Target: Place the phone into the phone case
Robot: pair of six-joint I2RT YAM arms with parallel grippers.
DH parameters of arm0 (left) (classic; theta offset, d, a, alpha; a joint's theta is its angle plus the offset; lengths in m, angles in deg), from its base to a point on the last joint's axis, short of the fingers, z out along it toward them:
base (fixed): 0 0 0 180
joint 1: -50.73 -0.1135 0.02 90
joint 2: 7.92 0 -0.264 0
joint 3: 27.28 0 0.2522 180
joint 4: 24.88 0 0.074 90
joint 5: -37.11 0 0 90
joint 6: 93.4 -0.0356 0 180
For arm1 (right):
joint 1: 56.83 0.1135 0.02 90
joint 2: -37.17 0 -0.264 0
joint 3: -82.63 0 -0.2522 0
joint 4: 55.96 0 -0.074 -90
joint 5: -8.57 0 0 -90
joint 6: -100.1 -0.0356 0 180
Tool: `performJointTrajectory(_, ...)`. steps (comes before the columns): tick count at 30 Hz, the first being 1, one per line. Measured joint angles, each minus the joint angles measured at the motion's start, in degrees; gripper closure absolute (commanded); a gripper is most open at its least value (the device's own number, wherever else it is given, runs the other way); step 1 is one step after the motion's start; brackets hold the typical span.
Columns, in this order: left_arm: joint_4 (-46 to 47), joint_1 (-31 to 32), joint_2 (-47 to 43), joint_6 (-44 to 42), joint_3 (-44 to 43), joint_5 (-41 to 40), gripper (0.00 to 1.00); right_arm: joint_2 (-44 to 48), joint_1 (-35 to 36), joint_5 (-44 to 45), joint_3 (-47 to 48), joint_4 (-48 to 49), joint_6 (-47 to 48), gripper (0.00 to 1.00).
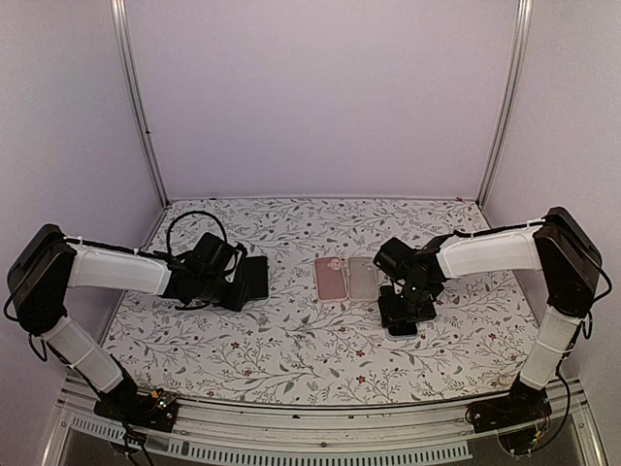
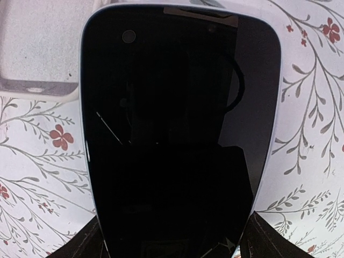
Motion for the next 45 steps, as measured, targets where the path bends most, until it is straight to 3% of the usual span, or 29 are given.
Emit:
performJointTrajectory(7, -0.28, 0.13, 0.0, 1.4, -2.4, 2.62, 0.48, 2.73, 2.95, -0.5, -2.21, 1.11, 2.86, 0.53)
performJointTrajectory(13, 3.78, 2.75, 1.46, 4.57, -6.58, 9.4, 0.37, 7.96, 3.26, -3.08, -8.46, 5.46, 4.7, 0.55)
performJointTrajectory(23, 16.94, 9.99, 21.46, 13.42, -22.16, 27.34, 0.14, 14.51, 3.56, -7.15, -14.43, 12.9, 5.97, 0.59)
performJointTrajectory(29, 26.16, 11.54, 25.49, 19.37, -22.53, 34.75, 0.14, 15.08, 5.05, -8.9, -14.16, 18.34, 8.17, 0.59)
performJointTrajectory(35, 36.81, 11.54, 24.98, 24.22, -17.92, 37.07, 0.25, 14.88, 6.93, -9.4, -11.34, 21.92, 11.1, 0.59)
performJointTrajectory(38, 38.71, 11.54, 24.94, 25.49, -16.96, 37.0, 0.36, 14.53, 7.69, -9.33, -9.64, 23.8, 12.5, 0.59)
performJointTrajectory(40, 39.71, 11.54, 24.46, 25.9, -16.44, 36.68, 0.46, 14.47, 8.04, -9.11, -9.27, 24.76, 13.18, 0.59)
performJointTrajectory(45, 40.17, 11.54, 22.1, 25.66, -16.02, 35.67, 0.82, 13.4, 8.9, -8.7, -8.74, 26.29, 14.36, 0.59)
